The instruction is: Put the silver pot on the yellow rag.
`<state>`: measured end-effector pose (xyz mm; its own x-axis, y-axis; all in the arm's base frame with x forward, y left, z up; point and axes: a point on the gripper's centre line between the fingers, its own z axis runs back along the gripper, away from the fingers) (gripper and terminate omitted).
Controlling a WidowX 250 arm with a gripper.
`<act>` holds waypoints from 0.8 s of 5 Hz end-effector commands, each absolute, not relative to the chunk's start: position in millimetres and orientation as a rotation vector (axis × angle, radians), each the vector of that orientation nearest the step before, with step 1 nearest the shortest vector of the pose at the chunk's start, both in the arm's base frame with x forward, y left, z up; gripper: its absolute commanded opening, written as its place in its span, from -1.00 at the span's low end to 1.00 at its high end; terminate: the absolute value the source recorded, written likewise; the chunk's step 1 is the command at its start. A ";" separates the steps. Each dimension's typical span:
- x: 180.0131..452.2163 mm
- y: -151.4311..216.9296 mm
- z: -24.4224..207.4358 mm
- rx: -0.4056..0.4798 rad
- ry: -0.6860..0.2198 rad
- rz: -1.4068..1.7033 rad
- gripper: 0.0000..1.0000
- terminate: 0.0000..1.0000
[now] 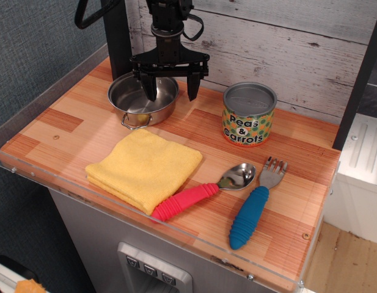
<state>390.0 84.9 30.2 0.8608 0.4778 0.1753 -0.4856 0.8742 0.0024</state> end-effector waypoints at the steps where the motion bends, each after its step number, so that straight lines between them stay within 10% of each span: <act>1: 397.0 90.6 36.6 0.051 -0.178 0.507 -1.00 -1.00; 4: 393.5 96.4 50.6 0.059 -0.203 0.520 -1.00 -1.00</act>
